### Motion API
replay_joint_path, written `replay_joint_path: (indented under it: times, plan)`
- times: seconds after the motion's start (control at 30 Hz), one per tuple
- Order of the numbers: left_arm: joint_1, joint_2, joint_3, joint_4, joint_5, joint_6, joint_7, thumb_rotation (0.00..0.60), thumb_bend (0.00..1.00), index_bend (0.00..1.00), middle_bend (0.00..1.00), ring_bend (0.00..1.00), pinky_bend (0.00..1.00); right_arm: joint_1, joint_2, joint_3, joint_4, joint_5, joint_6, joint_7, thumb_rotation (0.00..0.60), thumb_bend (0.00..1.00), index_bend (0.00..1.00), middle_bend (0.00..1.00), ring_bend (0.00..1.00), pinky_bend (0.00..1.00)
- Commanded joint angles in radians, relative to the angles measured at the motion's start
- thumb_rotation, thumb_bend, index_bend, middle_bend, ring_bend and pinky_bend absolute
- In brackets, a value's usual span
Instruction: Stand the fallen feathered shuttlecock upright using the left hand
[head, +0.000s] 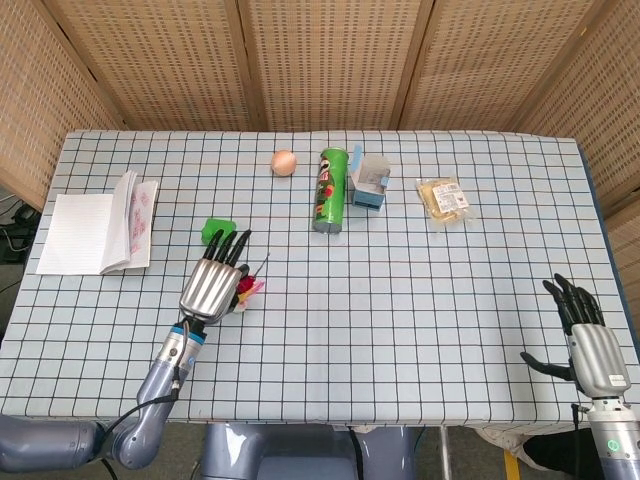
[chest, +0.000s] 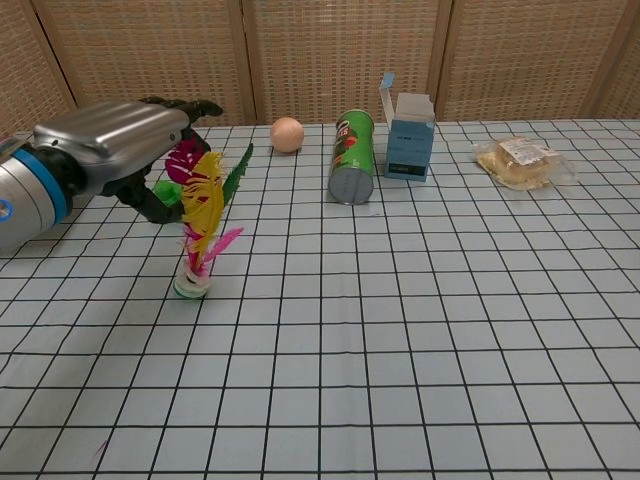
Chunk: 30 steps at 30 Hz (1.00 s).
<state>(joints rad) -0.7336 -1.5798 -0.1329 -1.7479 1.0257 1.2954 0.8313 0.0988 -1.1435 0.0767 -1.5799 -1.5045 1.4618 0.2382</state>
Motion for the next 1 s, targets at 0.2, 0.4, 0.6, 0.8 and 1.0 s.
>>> replay_joint_path:
  times: [0.2,0.4,0.6,0.8,1.0]
  plan:
    - [0.018,0.026,-0.001,-0.006,0.036,0.001,-0.042,0.6,0.56,0.66,0.0,0.0,0.0,0.001,-0.003,-0.001,0.001,0.002,-0.004,-0.008,0.6,0.04,0.03,0.0,0.0,0.0]
    - [0.019,0.016,-0.005,0.031,0.018,-0.023,-0.055,0.6,0.56,0.66,0.0,0.0,0.0,0.001,-0.002,-0.001,-0.001,0.004,-0.004,-0.012,0.6,0.04,0.03,0.0,0.0,0.0]
    - [0.019,-0.001,-0.016,0.054,0.027,-0.03,-0.083,0.6,0.56,0.66,0.0,0.0,0.0,0.002,-0.004,-0.001,0.001,0.005,-0.007,-0.015,0.6,0.04,0.03,0.0,0.0,0.0]
    - [0.046,-0.036,0.003,0.118,0.105,-0.012,-0.192,0.6,0.53,0.63,0.0,0.0,0.0,0.001,-0.003,-0.001,-0.001,0.005,-0.006,-0.016,0.6,0.04,0.03,0.0,0.0,0.0]
    - [0.102,-0.069,0.053,0.216,0.191,0.013,-0.332,0.6,0.32,0.38,0.0,0.0,0.0,0.0,-0.002,-0.004,-0.006,-0.002,-0.002,-0.02,0.6,0.04,0.03,0.0,0.0,0.0]
